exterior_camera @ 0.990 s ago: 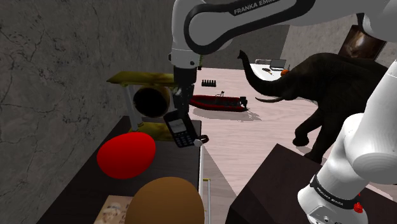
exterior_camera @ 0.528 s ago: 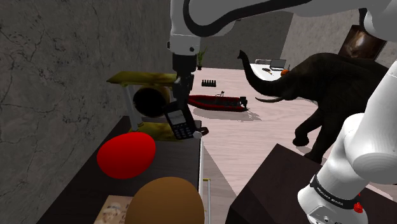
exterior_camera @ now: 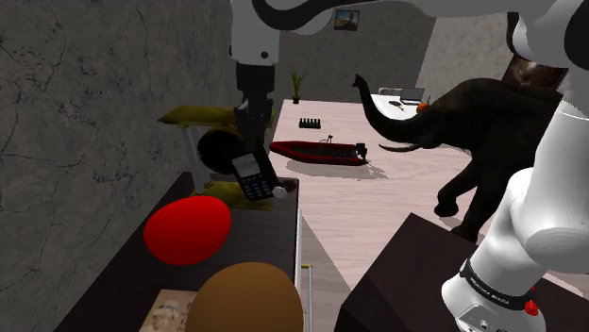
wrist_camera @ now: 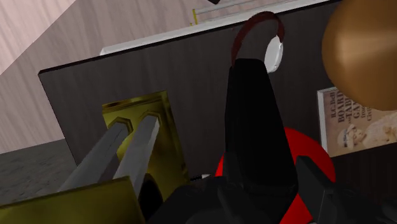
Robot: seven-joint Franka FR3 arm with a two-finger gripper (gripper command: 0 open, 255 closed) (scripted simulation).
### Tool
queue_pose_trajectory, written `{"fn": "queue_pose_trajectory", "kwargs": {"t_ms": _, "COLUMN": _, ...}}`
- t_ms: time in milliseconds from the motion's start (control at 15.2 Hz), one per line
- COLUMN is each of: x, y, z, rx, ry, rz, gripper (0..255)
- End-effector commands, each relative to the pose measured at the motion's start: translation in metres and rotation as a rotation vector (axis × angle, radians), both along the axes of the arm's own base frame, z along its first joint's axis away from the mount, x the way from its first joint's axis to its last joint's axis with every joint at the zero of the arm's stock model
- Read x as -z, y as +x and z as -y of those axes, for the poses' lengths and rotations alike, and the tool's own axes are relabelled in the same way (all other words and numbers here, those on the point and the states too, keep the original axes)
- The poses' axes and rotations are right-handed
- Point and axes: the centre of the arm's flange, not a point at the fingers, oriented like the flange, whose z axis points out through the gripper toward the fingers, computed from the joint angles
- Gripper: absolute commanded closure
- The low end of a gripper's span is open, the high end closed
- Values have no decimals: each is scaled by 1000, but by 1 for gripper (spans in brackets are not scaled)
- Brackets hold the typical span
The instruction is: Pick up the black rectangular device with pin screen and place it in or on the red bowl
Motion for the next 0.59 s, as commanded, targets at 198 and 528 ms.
{"fn": "queue_pose_trajectory", "kwargs": {"t_ms": 198, "x": -19, "y": 27, "z": -56, "rx": 1, "ry": 1, "rz": 0, "gripper": 255}}
{"fn": "queue_pose_trajectory", "kwargs": {"t_ms": 528, "x": -36, "y": 54, "z": -114, "rx": 1, "ry": 1, "rz": 0, "gripper": 255}}
